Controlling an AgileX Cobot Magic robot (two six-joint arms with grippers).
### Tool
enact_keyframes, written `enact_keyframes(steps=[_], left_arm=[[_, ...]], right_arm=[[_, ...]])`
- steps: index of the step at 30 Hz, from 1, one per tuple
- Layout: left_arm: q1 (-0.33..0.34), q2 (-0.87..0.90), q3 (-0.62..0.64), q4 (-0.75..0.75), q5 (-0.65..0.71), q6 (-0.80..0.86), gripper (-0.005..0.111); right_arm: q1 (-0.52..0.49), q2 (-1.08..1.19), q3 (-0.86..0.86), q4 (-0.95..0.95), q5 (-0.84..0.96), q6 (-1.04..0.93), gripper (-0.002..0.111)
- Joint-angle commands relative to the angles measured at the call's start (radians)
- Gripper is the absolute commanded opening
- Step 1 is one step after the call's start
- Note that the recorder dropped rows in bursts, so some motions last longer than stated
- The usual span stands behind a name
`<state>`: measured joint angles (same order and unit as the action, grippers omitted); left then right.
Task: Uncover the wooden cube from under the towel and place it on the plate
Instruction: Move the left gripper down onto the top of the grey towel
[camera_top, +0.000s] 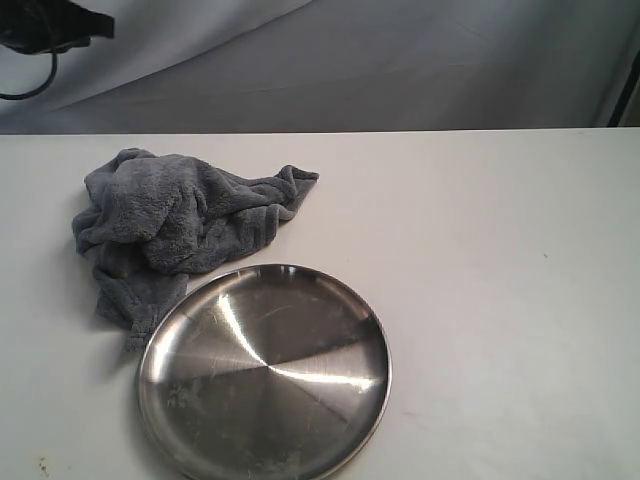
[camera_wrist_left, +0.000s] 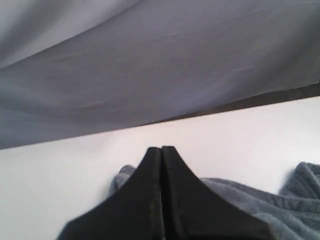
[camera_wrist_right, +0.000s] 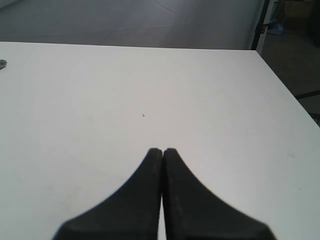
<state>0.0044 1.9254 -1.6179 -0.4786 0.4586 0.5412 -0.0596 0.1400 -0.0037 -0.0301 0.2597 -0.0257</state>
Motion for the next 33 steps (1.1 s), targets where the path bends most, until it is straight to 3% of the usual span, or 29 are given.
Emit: enact_keyframes(steps=[1,5,7,13,18,24,28,33], left_arm=[[0.047,0.0,-0.005,0.083,0.138,-0.017,0.0],[0.056,0.0,-0.005,0.254,0.272,-0.05,0.0],[0.056,0.0,-0.005,0.271,0.329,-0.061,0.0],[0.049,0.0,-0.005,0.194,0.512,-0.007,0.0],[0.036,0.0,-0.002,0.112,0.548,-0.005,0.001],[-0.004,0.018,0.002,0.118,0.61,0.044,0.009],[-0.008,0.049,0.002,0.111,0.622,0.044,0.026],[-0.008,0.084,0.002,0.094,0.62,0.044,0.062]], right_arm=[[0.002,-0.006,0.004,-0.004,-0.006,-0.001,0.0],[0.002,-0.006,0.004,-0.004,-0.006,-0.001,0.0],[0.002,-0.006,0.004,-0.004,-0.006,-0.001,0.0],[0.002,-0.006,0.004,-0.004,-0.006,-0.001,0.0],[0.002,-0.006,0.004,-0.004,-0.006,-0.001,0.0],[0.002,-0.006,0.004,-0.004,-0.006,-0.001,0.0],[0.002,-0.006,0.004,-0.004,-0.006,-0.001,0.0],[0.002,-0.006,0.004,-0.004,-0.006,-0.001,0.0]])
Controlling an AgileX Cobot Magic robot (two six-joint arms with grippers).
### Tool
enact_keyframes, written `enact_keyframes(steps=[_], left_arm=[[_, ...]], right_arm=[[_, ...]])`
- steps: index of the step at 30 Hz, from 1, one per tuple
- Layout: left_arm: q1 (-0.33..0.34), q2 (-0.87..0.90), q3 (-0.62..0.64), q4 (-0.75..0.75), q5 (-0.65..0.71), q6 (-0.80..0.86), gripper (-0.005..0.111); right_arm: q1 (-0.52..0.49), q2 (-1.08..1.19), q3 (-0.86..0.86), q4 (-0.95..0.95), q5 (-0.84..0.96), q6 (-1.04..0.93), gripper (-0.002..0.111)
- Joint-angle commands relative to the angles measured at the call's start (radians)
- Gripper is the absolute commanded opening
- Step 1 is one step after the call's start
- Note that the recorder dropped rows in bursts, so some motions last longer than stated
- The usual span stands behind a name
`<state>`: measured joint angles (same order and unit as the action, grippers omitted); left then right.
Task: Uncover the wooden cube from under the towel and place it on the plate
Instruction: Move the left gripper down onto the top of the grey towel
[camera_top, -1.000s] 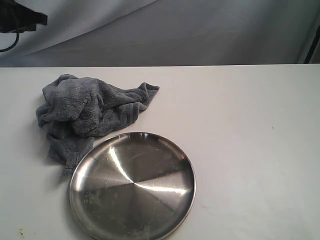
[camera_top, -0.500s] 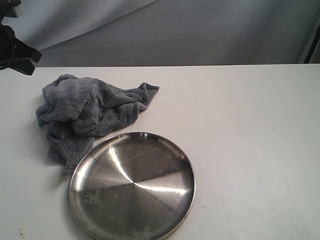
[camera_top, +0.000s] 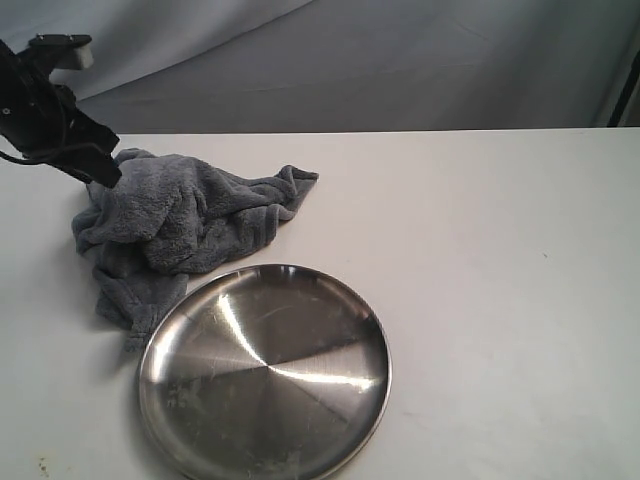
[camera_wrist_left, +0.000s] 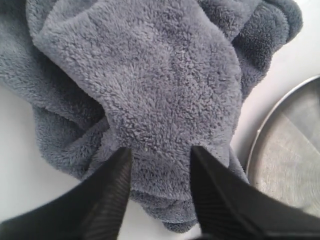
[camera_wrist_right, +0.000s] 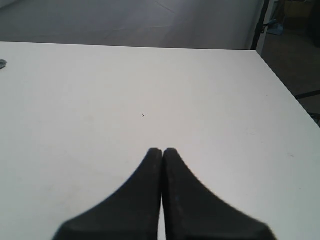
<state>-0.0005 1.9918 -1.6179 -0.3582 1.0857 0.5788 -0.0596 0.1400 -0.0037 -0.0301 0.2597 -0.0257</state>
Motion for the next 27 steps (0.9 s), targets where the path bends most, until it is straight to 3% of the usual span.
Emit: enact_keyframes(steps=[1,5,13,18,27], left_arm=[[-0.004,0.02,0.002,-0.037,-0.017,0.005,0.068],[-0.004,0.022,0.002,-0.085,-0.046,0.005,0.086],[-0.004,0.023,0.002,-0.103,-0.104,0.005,0.087],[-0.004,0.095,0.002,-0.2,-0.11,0.007,0.087],[-0.004,0.138,0.002,-0.203,-0.178,0.027,0.087]], right_arm=[[0.002,-0.006,0.004,-0.004,-0.006,-0.001,0.0],[0.002,-0.006,0.004,-0.004,-0.006,-0.001,0.0],[0.002,-0.006,0.004,-0.004,-0.006,-0.001,0.0],[0.002,-0.006,0.004,-0.004,-0.006,-0.001,0.0],[0.002,-0.006,0.004,-0.004,-0.006,-0.001,0.0]])
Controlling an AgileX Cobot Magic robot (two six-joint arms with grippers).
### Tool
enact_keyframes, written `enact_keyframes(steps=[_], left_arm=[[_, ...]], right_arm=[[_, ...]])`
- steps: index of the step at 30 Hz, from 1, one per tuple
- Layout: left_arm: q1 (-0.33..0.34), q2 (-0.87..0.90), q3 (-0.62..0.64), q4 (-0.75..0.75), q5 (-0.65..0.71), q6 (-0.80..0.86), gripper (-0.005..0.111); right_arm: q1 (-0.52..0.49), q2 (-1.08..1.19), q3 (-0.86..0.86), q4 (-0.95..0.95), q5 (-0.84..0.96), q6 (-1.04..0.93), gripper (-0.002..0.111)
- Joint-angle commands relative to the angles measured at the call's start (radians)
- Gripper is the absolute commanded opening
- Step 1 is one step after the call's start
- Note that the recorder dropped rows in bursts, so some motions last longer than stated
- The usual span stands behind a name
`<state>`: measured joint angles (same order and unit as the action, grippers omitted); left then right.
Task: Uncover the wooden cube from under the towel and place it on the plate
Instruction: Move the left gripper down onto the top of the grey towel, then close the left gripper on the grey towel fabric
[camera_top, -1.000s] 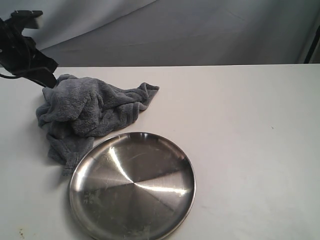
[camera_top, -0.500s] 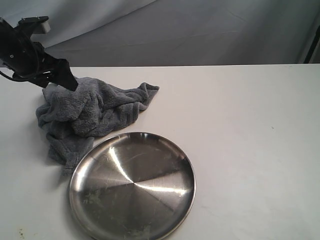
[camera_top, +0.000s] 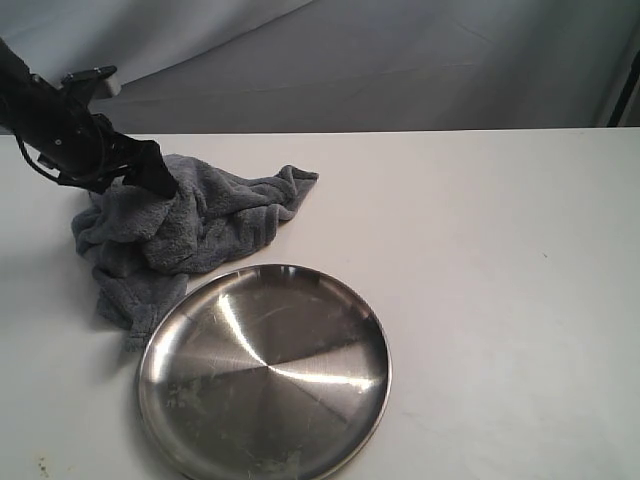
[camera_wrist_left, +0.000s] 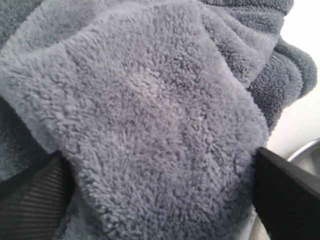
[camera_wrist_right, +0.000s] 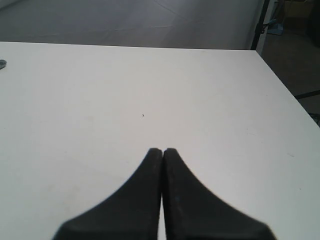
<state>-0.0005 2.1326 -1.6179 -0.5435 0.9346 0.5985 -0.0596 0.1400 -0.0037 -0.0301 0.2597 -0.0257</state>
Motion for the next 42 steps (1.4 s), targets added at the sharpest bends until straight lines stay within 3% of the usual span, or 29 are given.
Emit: enact_keyframes(steps=[1,6,8,18,24,42], left_arm=[[-0.004,-0.003,0.002,-0.022,-0.027,0.007,0.087],[-0.004,-0.003,0.002,-0.022,-0.031,0.007,0.086],[-0.004,-0.003,0.002,-0.022,-0.031,0.007,0.08],[-0.004,-0.003,0.002,0.021,-0.014,0.007,0.025],[-0.004,-0.003,0.002,0.031,0.016,0.007,0.0],[-0.001,-0.118,0.002,0.06,0.064,0.008,0.0]], right_arm=[[0.002,-0.006,0.004,-0.004,-0.006,-0.001,0.0],[0.002,-0.006,0.004,-0.004,-0.006,-0.001,0.0],[0.002,-0.006,0.004,-0.004,-0.006,-0.001,0.0],[0.002,-0.006,0.004,-0.004,-0.006,-0.001,0.0],[0.002,-0.006,0.004,-0.004,-0.006,-0.001,0.0],[0.002,-0.006,0.004,-0.004,-0.006,-0.001,0.0]])
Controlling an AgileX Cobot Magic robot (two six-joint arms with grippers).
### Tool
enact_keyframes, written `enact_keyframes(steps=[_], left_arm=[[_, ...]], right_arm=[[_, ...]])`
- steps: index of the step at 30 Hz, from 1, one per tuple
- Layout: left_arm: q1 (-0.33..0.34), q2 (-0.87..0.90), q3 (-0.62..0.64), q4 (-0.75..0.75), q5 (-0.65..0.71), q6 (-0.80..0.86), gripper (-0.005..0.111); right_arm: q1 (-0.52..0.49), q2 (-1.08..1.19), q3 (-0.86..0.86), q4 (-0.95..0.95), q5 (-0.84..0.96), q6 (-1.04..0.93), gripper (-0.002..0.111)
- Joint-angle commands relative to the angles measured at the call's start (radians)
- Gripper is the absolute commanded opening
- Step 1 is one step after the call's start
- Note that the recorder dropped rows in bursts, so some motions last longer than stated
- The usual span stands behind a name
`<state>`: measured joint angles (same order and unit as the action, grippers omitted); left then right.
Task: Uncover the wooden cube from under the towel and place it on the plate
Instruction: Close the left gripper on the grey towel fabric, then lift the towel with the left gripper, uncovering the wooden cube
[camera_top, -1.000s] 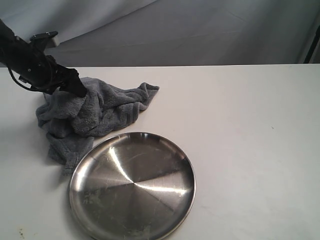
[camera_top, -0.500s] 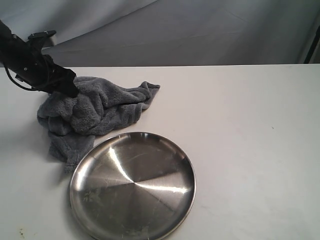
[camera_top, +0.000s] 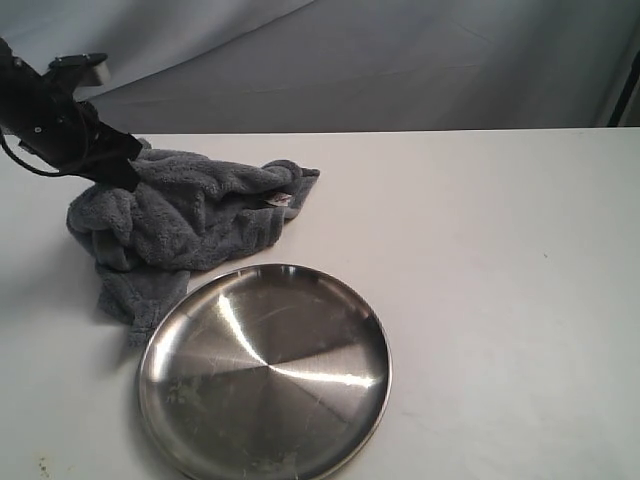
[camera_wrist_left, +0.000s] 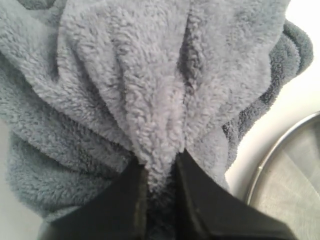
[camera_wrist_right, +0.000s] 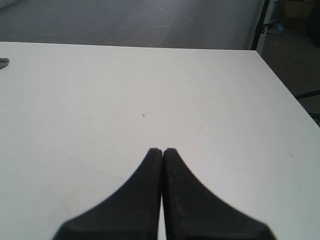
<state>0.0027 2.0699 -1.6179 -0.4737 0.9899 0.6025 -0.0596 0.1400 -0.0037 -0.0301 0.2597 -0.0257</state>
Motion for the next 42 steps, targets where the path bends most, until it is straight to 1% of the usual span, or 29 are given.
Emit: enact_keyframes(steps=[1,28,42], left_arm=[[-0.004,-0.065,0.002,-0.01,0.008,0.004,0.0],[-0.004,-0.321,0.002,-0.041,0.012,0.004,0.0],[-0.004,-0.376,0.002,-0.069,0.023,0.008,0.0]], right_arm=[[0.002,-0.006,0.004,-0.004,-0.006,-0.001,0.0],[0.002,-0.006,0.004,-0.004,-0.006,-0.001,0.0],[0.002,-0.006,0.004,-0.004,-0.006,-0.001,0.0]])
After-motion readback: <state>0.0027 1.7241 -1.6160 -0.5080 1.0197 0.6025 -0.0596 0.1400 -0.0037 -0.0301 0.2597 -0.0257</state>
